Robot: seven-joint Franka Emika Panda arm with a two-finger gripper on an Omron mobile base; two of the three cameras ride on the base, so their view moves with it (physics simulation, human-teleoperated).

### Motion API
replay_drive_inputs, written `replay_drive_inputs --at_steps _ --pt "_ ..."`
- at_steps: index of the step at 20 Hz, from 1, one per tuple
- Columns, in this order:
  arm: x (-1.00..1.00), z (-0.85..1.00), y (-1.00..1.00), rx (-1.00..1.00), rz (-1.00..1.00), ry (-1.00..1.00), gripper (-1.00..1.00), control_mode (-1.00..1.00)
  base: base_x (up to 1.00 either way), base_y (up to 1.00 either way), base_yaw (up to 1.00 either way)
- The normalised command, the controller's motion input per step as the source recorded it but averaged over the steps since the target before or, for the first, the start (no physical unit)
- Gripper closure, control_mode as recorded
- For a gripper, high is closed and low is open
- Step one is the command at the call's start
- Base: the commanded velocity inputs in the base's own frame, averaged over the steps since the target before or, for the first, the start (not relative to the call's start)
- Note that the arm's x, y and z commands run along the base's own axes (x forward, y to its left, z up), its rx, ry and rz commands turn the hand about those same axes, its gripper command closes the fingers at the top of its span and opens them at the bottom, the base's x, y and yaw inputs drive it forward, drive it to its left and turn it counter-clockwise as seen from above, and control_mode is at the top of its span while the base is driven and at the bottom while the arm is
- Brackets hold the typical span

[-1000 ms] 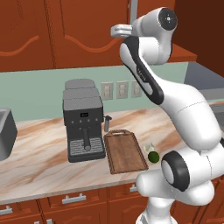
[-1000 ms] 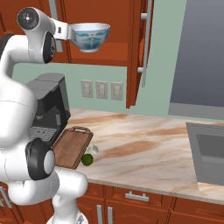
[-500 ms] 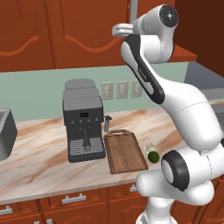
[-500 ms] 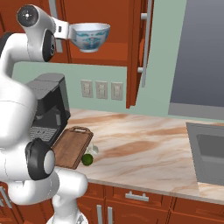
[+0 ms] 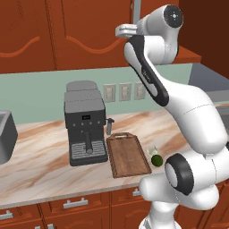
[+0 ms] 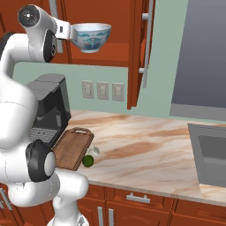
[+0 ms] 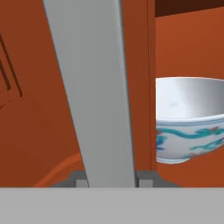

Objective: Open the cabinet. Place the bowl and condiment on the counter. Then place the lime and garlic on the cutting board.

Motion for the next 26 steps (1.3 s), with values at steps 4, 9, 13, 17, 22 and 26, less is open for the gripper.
replay_drive_inputs --at_steps 4,9,13,17,22,26 --pt "-0.15 0.09 0.00 0.00 0.00 0.00 1.00 -1.00 0.00 0.00 0.00" --pt "-0.31 0.21 0.00 -0.02 0.00 0.00 1.00 -1.00 0.00 0.00 0.00" --pt "-0.40 0.20 0.00 -0.03 0.00 0.00 1.00 -1.00 0.00 0.00 0.00" --pt "-0.44 0.21 0.00 -0.02 0.00 0.00 1.00 -1.00 0.00 0.00 0.00" --pt "-0.46 0.20 0.00 -0.04 -0.01 0.00 1.00 -1.00 0.00 0.00 0.00" --pt "-0.46 0.18 0.02 -0.05 -0.01 0.00 1.00 -1.00 0.00 0.00 0.00"
